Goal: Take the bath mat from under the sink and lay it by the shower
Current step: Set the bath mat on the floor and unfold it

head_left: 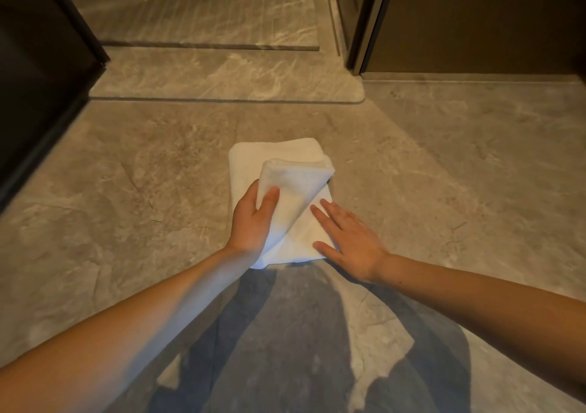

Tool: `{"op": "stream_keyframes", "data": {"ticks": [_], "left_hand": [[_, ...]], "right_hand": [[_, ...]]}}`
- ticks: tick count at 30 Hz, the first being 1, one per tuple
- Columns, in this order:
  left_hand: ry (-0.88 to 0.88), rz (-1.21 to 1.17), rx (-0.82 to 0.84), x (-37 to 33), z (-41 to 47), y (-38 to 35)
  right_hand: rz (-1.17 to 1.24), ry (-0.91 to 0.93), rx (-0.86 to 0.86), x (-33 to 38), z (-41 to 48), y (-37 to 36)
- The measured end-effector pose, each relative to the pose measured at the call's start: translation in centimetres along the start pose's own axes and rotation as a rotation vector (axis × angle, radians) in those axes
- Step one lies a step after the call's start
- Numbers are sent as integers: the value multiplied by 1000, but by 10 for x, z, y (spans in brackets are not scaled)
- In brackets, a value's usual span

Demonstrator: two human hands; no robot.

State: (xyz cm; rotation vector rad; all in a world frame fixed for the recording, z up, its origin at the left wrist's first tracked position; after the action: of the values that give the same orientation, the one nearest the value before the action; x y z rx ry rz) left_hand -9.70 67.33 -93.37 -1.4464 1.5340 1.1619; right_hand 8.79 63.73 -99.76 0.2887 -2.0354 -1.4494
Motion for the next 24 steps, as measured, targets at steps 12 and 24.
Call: {"op": "stream_keyframes", "data": {"ticks": [12,24], "left_hand": [[-123,149,32,-36,12,20],[-319,295,-124,-50,-7,97]], "right_hand": [[-19,-13,3,-1,0,-1],[-41,50,38,29,34,8]]}}
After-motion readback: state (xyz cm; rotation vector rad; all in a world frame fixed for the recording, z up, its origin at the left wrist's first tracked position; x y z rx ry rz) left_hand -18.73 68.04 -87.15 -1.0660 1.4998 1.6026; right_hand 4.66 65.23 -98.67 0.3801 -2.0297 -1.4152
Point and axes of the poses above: each hand's wrist, its own z-axis towards the middle knuckle, its own y-axis out of the back of the hand, x = y × z, the point moved 9 cm from there along z, towards the middle knuckle, and after that the axes turned 14 degrees about y, right-handed, at the moved point
